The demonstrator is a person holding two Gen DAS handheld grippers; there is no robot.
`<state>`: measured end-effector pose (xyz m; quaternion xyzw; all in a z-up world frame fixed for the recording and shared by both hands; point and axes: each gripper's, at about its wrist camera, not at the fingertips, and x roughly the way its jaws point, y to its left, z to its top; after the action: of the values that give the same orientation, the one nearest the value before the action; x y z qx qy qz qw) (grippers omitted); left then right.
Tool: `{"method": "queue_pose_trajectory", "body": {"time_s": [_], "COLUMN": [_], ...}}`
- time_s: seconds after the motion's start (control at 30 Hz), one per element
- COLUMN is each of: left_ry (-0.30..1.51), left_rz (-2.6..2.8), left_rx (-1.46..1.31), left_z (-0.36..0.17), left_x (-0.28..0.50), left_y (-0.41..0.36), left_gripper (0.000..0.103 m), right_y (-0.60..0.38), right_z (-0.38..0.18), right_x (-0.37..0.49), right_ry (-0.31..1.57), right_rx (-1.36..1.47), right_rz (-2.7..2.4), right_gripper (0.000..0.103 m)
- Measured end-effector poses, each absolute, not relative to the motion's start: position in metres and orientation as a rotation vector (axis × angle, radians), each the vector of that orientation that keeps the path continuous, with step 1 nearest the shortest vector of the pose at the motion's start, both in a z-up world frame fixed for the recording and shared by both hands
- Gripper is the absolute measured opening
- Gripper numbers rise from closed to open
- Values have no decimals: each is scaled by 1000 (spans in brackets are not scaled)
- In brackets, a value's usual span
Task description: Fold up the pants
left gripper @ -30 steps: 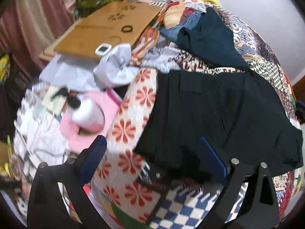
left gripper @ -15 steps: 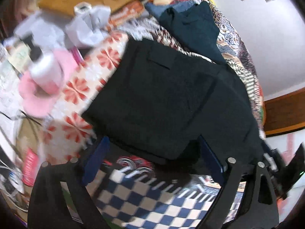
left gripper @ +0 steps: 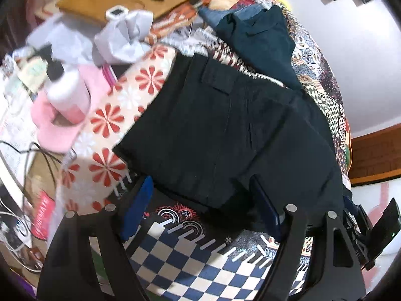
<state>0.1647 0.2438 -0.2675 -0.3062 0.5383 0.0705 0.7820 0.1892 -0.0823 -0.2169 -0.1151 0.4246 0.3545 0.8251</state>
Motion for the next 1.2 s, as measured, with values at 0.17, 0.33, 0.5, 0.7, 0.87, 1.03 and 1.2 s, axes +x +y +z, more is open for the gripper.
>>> {"method": "queue_pose_trajectory", "body": {"time_s": [0.17, 0.33, 0.5, 0.7, 0.87, 1.03, 1.2], "left_ry": [1177, 1214, 1214, 1192, 1177, 1151, 1109], "left_rz": [138, 144, 140, 127, 136, 206, 206], "left_rx": [-656, -680, -686, -781, -780, -659, -558], "left_z": [-270, -282, -283, -288, -289, -279, -265], "left_x": [175, 183, 178, 166, 170, 181, 185], "left_y": [246, 243, 241, 248, 246, 243, 239], "left_gripper": [78, 78, 78, 79, 79, 36, 13], "right_y": [-84, -86, -88, -87, -88, -89, -88], "right_z": [-218, -218, -219, -219, -219, -218, -217], "right_x": [191, 191, 191, 192, 192, 192, 192], "right_ry": [898, 896, 897, 894, 894, 897, 905], "right_rx": [-234, -227, -213, -208, -207, -202, -206], "right_rz": [763, 765, 765, 766, 765, 762, 757], "right_gripper": [50, 50, 53, 54, 54, 54, 54]}}
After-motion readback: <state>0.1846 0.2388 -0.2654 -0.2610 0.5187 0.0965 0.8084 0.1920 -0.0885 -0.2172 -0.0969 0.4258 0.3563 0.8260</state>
